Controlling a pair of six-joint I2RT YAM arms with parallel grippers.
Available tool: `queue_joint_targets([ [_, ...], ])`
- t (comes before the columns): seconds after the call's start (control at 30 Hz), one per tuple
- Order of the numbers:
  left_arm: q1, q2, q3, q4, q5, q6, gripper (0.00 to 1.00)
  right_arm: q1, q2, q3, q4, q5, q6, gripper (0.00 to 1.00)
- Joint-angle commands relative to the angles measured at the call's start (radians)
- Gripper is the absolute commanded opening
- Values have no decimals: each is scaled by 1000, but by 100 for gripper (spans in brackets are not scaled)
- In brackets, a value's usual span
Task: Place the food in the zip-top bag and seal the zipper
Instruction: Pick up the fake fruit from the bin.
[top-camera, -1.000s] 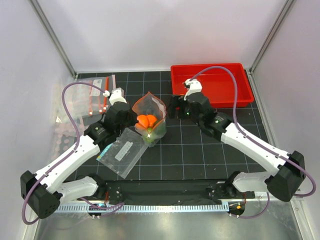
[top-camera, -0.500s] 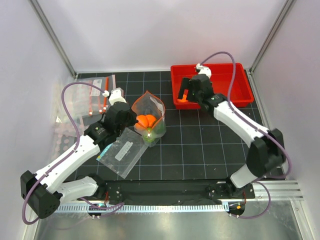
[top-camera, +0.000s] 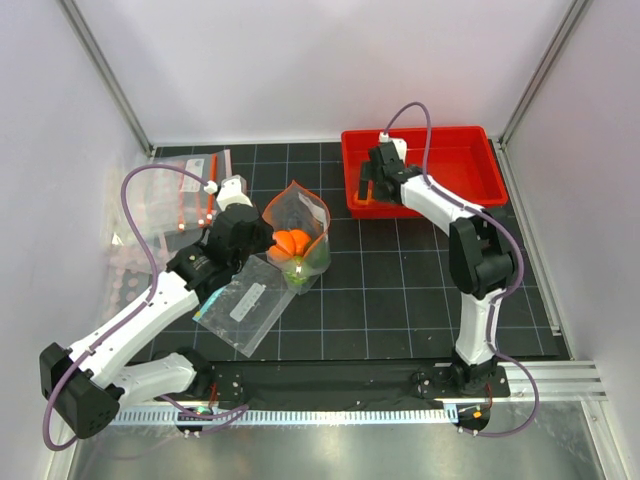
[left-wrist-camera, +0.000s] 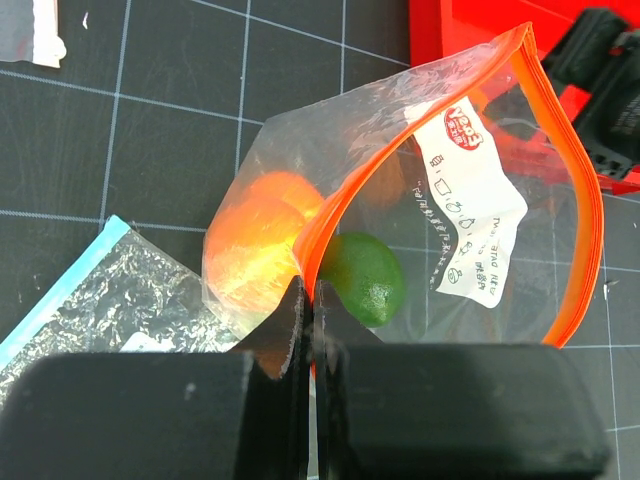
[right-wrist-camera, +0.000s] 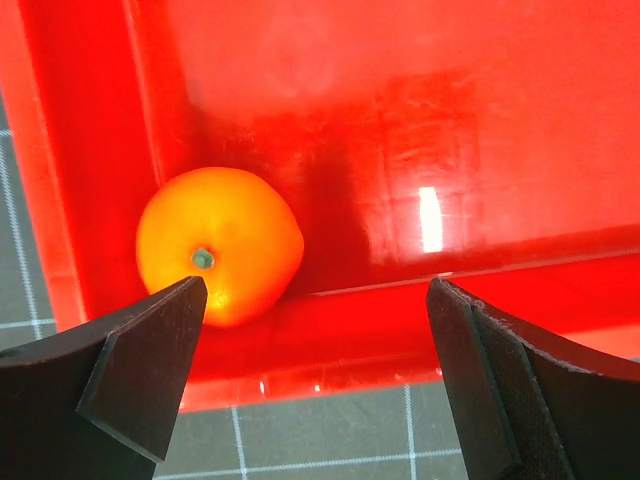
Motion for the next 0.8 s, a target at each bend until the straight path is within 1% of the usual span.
queue_joint_targets([
  [0.0,5,-24,20,44,-1,13,0,0,32,89,-16,-27,-29,100],
  [0.13,5,-22,20,44,-3,13,0,-7,116,161,-79,-136,-43,100],
  [0.2,5,-24,20,46,0,13,0,-7,140,172,-82,-156,-41,100],
  [0.27,5,-27,22,44,2,13,0,-7,154,174,-82,-153,-35,100],
  [0.4,6,-27,19,42,2,13,0,-10,220,218,-127,-85,-23,98],
  [0.43,5,-27,20,42,2,13,0,-14,229,224,-141,-81,-20,95],
  [0.5,5,-27,19,42,2,13,0,-20,239,227,-139,-82,-6,92],
  [0.63,5,-24,20,44,-1,13,0,-26,205,200,-89,-79,3,73],
  [0.7,5,-21,20,46,0,15,0,-26,168,152,-54,-75,5,67],
  [0.73,5,-21,19,44,0,15,0,-26,130,114,-12,-72,6,62],
  [0.77,5,-21,19,46,0,15,0,-25,112,95,6,-73,6,60],
])
